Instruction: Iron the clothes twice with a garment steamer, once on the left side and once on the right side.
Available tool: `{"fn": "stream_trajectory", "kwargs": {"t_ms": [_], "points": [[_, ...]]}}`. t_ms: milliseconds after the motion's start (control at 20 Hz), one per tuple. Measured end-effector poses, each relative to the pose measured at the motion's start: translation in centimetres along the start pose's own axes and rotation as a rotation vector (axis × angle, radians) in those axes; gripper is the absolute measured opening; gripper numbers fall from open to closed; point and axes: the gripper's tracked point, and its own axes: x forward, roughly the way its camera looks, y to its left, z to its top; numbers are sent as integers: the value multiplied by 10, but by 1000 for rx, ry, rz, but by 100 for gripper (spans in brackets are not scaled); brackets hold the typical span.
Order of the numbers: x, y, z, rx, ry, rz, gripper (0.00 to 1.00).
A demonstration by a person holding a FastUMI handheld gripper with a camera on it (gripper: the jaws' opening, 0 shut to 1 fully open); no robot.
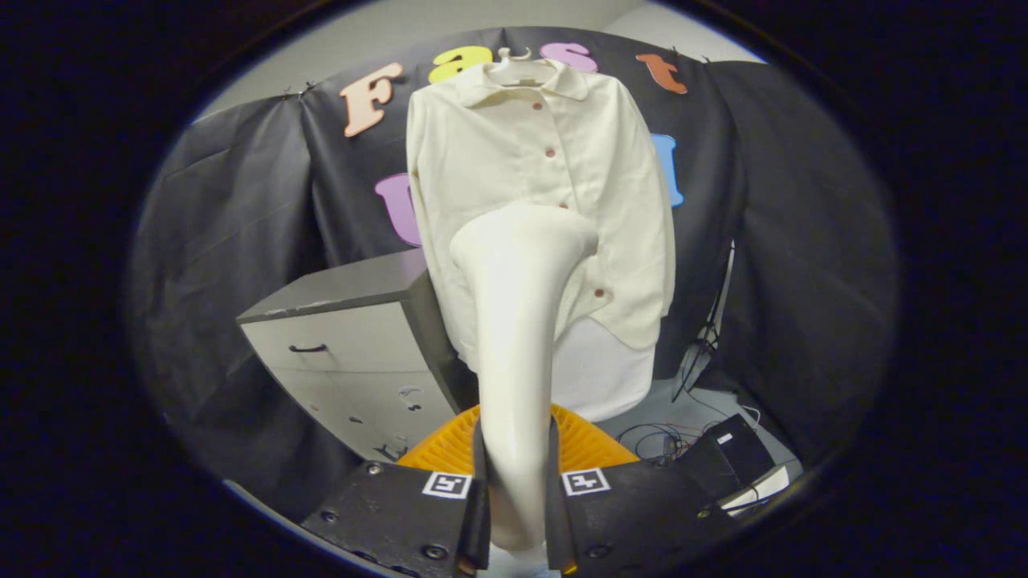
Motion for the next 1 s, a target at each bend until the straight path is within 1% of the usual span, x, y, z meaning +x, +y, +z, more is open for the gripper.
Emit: {"fn": "stream_trajectory", "kwargs": {"t_ms": [150, 350, 700, 850, 1000], "points": [[-20, 28, 22, -26, -55, 27, 27], [-44, 61, 58, -31, -147, 51, 27], [-69, 95, 119, -53, -283, 41, 26], [-79, 103, 134, -66, -313, 38, 26], [-90, 104, 139, -82, -323, 12, 27]]}}
